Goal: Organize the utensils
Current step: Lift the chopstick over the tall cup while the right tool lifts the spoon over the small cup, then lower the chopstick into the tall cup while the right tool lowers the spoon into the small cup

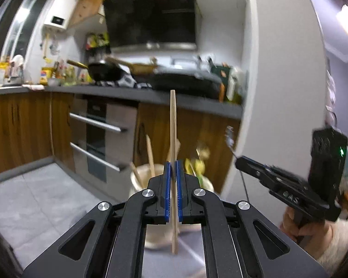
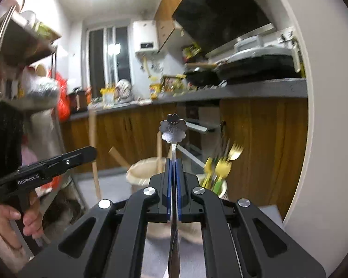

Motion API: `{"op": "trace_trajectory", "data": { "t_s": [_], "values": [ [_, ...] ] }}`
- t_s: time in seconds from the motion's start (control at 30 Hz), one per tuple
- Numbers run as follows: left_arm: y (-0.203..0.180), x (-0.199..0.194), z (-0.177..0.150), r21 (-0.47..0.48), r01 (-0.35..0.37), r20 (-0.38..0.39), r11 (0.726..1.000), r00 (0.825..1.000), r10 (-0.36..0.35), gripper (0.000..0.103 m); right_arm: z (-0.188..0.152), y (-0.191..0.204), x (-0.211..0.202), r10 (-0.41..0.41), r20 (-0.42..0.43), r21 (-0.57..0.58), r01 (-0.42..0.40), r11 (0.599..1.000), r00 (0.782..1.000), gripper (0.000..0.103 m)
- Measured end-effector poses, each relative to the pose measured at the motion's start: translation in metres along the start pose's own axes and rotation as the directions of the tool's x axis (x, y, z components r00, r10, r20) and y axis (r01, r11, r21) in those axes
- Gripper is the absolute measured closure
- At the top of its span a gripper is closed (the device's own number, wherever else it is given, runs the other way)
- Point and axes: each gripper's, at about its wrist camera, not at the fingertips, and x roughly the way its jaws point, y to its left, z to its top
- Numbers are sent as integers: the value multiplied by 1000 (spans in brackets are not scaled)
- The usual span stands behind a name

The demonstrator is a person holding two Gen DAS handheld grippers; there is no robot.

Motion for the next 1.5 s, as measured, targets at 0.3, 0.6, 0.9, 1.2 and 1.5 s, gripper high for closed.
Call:
{"op": "trace_trajectory", "data": {
  "t_s": [0.3,0.6,0.9,1.2,1.5],
  "values": [
    [1,48,43,-4,-16,70,1000,997,16,98,26,-17,40,-36,60,24,34,999,998,100],
    [0,51,50,28,-11,99,1000,995,8,98,26,-32,66,-71,107,78,63,995,992,100],
    [-4,48,56,56,-35,144,998,989,26,98,10,-30,91,-131,101,65,125,990,986,100],
    [9,65,41,18,-52,88,998,995,50,98,-6,-30,99,-149,72,42,147,988,986,100],
    [15,68,27,16,-55,28,998,998,55,98,-17,-39,88,-135,-40,56,138,989,990,100]
  ]
}}
